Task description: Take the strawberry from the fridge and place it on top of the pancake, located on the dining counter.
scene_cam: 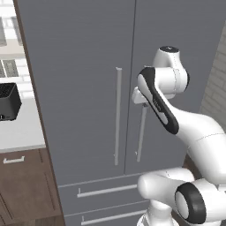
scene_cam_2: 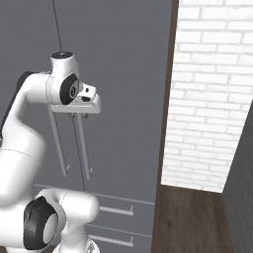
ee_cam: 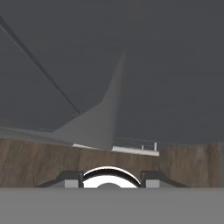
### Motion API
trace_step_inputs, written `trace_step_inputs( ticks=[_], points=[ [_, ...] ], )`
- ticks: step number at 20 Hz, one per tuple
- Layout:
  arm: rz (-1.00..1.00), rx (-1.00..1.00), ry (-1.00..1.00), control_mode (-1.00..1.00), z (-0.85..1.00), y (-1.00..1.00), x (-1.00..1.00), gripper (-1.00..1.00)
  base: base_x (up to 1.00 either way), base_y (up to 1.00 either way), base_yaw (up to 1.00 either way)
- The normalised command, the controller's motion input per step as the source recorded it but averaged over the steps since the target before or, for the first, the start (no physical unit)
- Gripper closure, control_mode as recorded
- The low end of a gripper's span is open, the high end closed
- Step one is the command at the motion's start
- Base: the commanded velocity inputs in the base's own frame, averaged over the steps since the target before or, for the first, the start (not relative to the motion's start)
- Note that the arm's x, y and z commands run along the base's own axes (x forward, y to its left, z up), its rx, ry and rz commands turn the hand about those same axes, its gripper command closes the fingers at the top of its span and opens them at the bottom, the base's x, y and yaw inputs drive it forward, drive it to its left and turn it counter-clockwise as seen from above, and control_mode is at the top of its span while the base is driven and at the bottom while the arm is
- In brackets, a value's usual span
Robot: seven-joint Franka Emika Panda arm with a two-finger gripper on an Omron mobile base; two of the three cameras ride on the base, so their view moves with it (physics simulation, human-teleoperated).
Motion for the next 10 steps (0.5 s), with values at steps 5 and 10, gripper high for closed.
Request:
trace_step_inputs(
  ticks=[5,10],
  points=[
    [0.0,-0.01,0.0,-1.0,-0.04,0.01,-0.12,-1.0,0.0,0.0,0.0],
    [0.0,-0.01,-0.1,-1.0,-0.27,0.0,-0.52,-1.0,0.0,0.0,0.0]
  ],
)
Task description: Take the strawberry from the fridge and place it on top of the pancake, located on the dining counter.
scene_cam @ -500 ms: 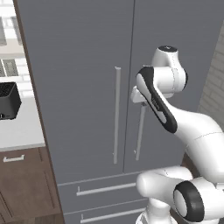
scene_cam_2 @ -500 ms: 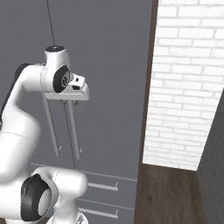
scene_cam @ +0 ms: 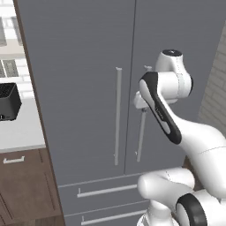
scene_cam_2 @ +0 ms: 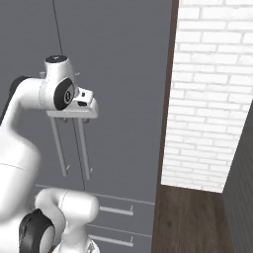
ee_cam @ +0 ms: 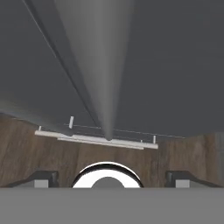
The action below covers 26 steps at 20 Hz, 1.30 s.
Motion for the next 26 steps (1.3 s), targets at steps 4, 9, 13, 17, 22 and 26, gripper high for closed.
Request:
trace_step_inputs(
  ticks=[4,9,13,17,22,26],
  points=[
    [0.0,0.0,-0.22,-1.0,-0.58,0.0,-0.46,-1.0,0.0,0.0,0.0],
    [0.0,0.01,-0.09,1.0,-0.13,0.0,-0.07,-1.0,0.0,0.02,0.0],
    [0.0,0.0,0.0,1.0,0.0,0.0,0.0,-1.0,-0.41,0.21,0.0],
    [0.0,0.0,0.0,1.0,0.0,0.0,0.0,-1.0,-0.86,0.19,0.0],
    [0.0,0.0,0.0,1.0,0.0,0.0,0.0,-1.0,-0.49,0.33,0.0],
    [0.0,0.0,-0.02,-1.0,-0.03,0.13,0.25,-1.0,0.11,0.25,0.0]
  ],
)
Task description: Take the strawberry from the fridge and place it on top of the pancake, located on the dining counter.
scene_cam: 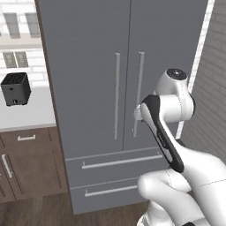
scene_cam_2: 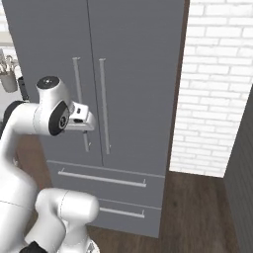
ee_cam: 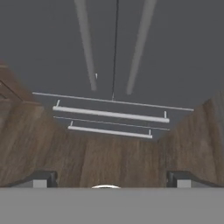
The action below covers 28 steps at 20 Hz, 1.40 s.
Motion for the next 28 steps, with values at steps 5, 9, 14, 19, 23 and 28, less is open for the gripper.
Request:
trace_step_inputs(
  ticks=[5,9,14,19,23,28],
  points=[
    [-0.02,0.0,-0.12,-1.0,0.0,0.01,0.69,-1.0,0.0,0.0,0.0],
    [-0.04,0.0,-0.08,-1.0,0.05,-0.27,1.0,-1.0,0.0,0.0,0.0],
    [-0.02,0.0,-0.08,-1.0,0.0,-0.29,0.94,-1.0,0.0,0.0,0.0],
    [0.0,0.0,-0.05,-1.0,-0.26,-0.02,0.99,-1.0,0.0,0.0,0.0],
    [0.0,0.0,-0.1,-1.0,-0.29,0.0,0.64,-1.0,0.0,0.0,0.0],
    [0.0,0.0,-0.12,-1.0,-0.28,0.0,0.44,-1.0,0.0,0.0,0.0]
  ],
)
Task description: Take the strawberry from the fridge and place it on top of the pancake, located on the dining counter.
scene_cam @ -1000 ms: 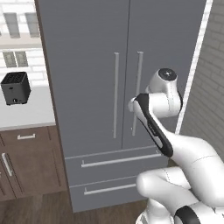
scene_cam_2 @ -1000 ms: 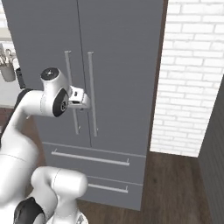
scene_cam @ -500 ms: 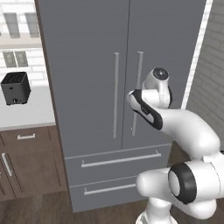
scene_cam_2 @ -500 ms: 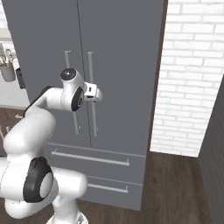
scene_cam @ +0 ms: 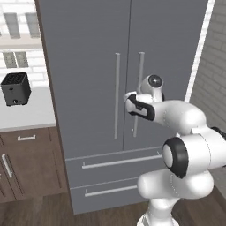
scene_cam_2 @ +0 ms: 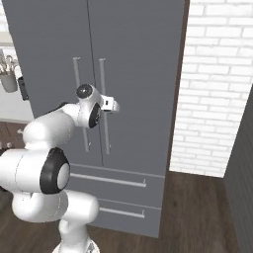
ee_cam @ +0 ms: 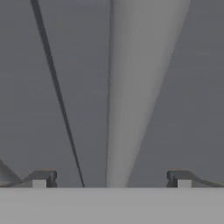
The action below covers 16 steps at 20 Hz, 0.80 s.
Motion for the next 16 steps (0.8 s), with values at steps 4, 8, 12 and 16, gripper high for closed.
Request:
trace_step_inputs(
  ticks=[4,8,12,16],
  points=[
    [0.0,0.0,-0.1,-1.0,-0.2,-0.02,0.51,-1.0,0.0,0.0,0.0],
    [-0.02,0.0,-0.02,-1.0,-0.04,-0.13,0.38,1.0,0.0,0.0,0.0],
    [-0.03,0.03,0.02,-1.0,0.03,-0.21,0.04,1.0,0.0,0.0,0.0],
    [-0.04,0.02,0.0,-1.0,0.21,-0.32,-0.28,1.0,0.0,0.0,0.0]
  ],
)
